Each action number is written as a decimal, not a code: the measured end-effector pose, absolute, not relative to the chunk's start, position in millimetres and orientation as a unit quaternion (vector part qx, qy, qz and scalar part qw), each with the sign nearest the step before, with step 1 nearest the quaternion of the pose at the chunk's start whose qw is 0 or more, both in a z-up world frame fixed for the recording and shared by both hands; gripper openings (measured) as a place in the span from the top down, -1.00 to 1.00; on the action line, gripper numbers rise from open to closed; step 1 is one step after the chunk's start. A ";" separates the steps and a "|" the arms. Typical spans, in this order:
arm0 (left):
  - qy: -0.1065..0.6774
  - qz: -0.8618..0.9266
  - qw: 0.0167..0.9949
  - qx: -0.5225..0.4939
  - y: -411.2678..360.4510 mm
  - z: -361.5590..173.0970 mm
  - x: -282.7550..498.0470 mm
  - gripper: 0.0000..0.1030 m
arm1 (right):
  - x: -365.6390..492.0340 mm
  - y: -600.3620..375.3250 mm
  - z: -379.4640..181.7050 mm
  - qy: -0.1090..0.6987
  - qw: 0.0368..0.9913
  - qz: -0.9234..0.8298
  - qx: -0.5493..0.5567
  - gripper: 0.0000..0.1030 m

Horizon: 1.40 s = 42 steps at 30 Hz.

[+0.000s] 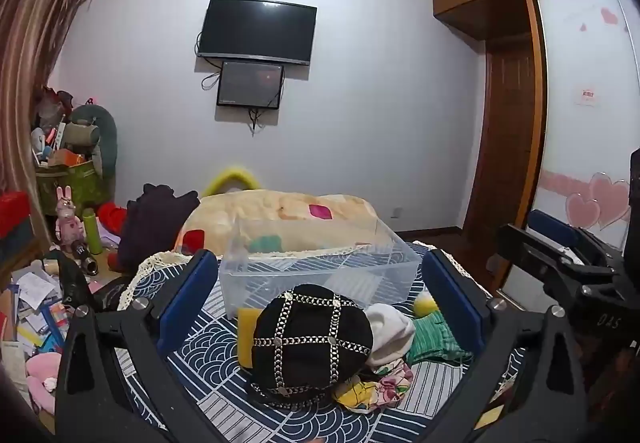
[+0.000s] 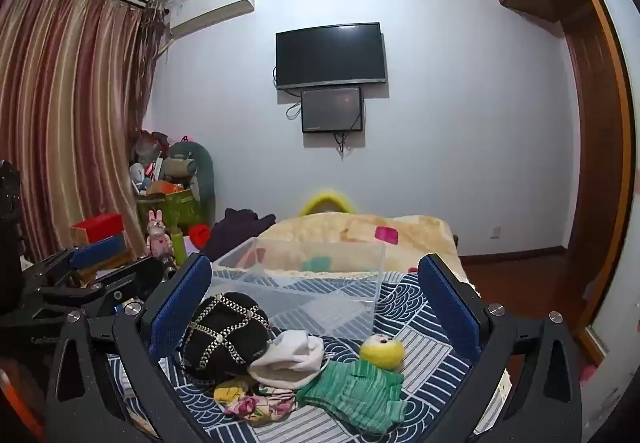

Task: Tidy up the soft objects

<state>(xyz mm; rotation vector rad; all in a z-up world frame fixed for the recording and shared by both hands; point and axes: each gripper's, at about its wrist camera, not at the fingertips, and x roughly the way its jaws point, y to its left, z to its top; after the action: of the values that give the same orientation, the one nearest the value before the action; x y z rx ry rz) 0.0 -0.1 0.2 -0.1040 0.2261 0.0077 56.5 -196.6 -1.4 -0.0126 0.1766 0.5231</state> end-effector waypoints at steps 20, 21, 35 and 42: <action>0.114 -0.004 0.992 -0.050 0.8 -4.4 2.4 -1.00 | 53.0 -196.5 1.4 0.078 0.962 0.262 -0.020 -1.00; 0.114 -0.004 0.992 -0.051 1.0 -4.9 2.8 -1.00 | 52.9 -197.1 1.8 0.078 0.962 0.263 -0.018 -1.00; 0.113 0.000 0.992 -0.048 -1.3 -5.4 2.3 -1.00 | 51.8 -198.7 4.3 0.078 0.961 0.264 -0.014 -1.00; 0.114 0.001 0.992 -0.046 -1.5 -5.7 1.9 -1.00 | 51.2 -199.7 5.9 0.077 0.961 0.266 -0.012 -1.00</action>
<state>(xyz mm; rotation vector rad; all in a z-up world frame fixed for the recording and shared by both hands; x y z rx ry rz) 1.9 -1.5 -5.7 -0.0922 0.2286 0.0026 51.2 -199.7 5.9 -0.0251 0.1563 0.5384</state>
